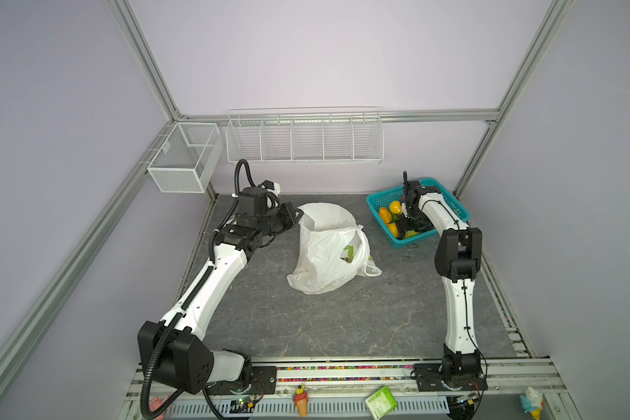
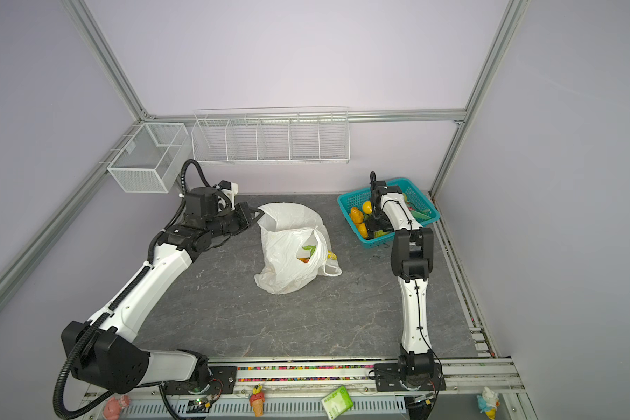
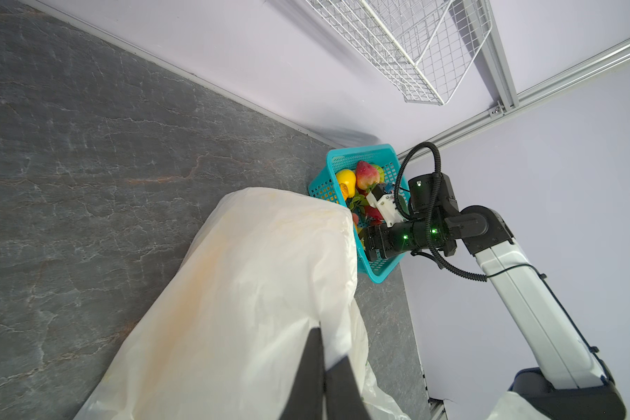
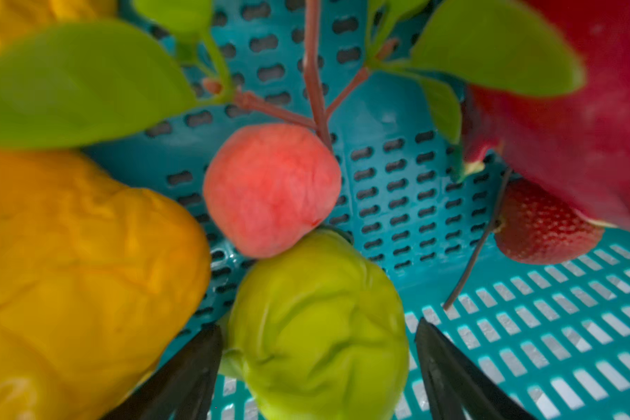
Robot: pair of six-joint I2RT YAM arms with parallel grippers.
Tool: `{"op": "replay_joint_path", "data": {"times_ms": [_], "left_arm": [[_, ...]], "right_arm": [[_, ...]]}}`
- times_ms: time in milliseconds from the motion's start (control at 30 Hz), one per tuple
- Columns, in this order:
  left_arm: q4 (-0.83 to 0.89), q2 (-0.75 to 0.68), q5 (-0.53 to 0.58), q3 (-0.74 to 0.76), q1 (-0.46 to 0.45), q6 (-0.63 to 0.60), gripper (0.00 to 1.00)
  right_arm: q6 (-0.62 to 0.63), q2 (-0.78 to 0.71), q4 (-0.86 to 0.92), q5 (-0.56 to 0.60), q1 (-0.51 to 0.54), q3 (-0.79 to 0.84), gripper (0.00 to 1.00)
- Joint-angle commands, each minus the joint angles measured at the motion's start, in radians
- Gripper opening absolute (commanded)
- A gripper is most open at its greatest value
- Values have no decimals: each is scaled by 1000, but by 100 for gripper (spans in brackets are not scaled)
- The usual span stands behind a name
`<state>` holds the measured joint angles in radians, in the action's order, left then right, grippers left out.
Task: Place the fake fruits into the plastic bag and tie a complex knot
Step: 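Lower the right gripper into the basket and grasp the green pear, then carry the green pear with the right gripper into the bag opening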
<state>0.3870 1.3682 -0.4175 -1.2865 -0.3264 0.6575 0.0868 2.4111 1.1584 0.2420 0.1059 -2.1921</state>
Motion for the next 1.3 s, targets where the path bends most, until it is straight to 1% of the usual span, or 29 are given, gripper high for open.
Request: {"op": "replay_joint_path", "data": {"times_ms": [0,100,200,233,400,533,667,800,933,1033,1133,1200,1267], "left_arm": [[-5,-24,0,-2,6,-4,0],[-4,-20,-2,-2,6,-5,0],[-5,-17,-2,-1,6,-4,0],[-5,-17,-3,-3,6,-3,0],[-5,-19,-3,-3,6,-4,0],[-4,-20,-3,-2,6,-4,0],[-5,-21,-3,-2,6,-4,0],[-6,-21,-6,-2,6,-2,0],[-9,-23,-10,-1,6,3,0],[-13,-24,-13,1,6,9,0],[-19,-22,-17,5,6,14,0],[-21,-20,-21,4,7,16,0],[-23,-19,-26,5,6,20,0]], "right_arm": [[22,35,27,-17,-9,-28,87],[25,45,25,-35,-11,-41,83],[27,33,22,-52,-12,-41,76],[27,23,22,-55,-12,-41,75],[23,-49,12,-80,-13,-35,71],[12,-139,-14,-110,-13,2,69],[2,-246,-79,-140,-14,95,67],[-23,-357,-133,-197,-12,179,65],[-79,-533,-275,-317,2,342,63],[-124,-688,-431,-440,43,520,63],[-181,-799,-583,-524,92,682,63],[-207,-848,-649,-568,145,738,62],[-217,-871,-669,-602,199,758,62]]}}
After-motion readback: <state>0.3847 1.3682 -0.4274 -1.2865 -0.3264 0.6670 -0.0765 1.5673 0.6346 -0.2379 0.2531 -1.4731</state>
